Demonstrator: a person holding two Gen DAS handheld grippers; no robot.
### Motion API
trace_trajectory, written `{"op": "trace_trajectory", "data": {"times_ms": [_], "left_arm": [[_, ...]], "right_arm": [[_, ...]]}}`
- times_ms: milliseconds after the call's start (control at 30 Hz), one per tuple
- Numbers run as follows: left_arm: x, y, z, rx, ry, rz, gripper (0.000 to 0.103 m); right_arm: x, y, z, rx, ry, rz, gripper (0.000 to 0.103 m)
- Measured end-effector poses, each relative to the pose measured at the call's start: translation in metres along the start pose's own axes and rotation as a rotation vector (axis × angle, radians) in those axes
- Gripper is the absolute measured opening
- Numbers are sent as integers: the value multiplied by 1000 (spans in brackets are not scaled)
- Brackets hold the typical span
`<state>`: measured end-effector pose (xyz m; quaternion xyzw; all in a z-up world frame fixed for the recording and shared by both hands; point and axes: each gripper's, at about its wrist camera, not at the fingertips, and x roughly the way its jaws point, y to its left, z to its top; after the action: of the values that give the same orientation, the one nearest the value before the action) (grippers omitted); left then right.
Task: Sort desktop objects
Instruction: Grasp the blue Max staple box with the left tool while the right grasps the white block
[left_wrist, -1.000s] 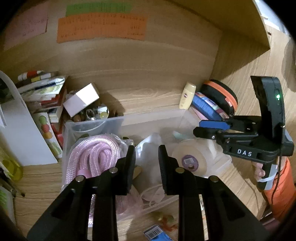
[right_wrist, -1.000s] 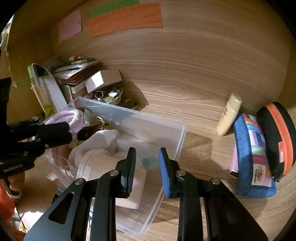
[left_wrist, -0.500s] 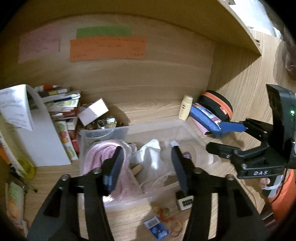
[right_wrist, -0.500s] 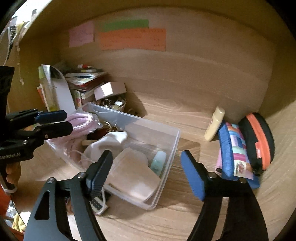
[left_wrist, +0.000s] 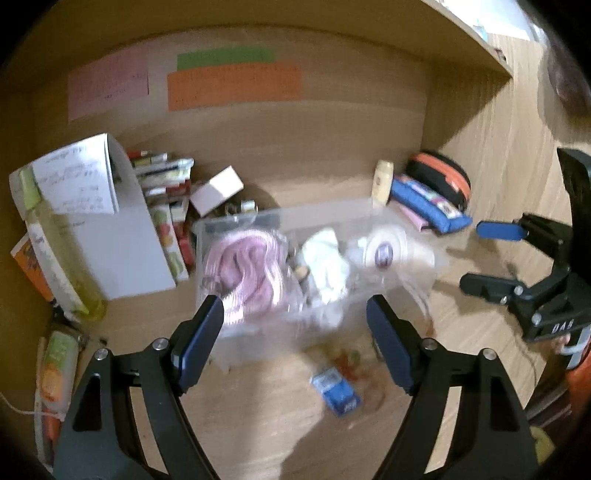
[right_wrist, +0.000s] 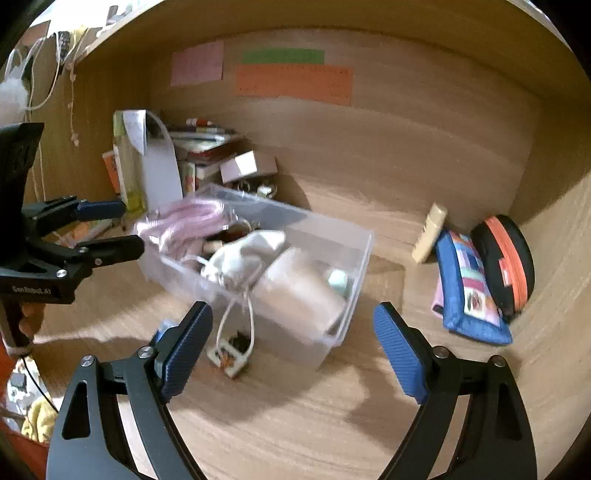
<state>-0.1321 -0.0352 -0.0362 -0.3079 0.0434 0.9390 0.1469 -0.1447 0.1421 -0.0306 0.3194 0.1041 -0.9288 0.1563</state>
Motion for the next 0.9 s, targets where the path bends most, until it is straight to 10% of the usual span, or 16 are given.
{"op": "trace_trajectory", "data": {"times_ms": [467, 900], "left_arm": [[28, -5, -62, 79, 230, -36, 80], [57, -23, -65, 186, 286, -98, 75]], "right_arm": [[16, -3, -48, 24, 134, 8, 87], [50, -1, -62, 28, 219, 60, 87]]}}
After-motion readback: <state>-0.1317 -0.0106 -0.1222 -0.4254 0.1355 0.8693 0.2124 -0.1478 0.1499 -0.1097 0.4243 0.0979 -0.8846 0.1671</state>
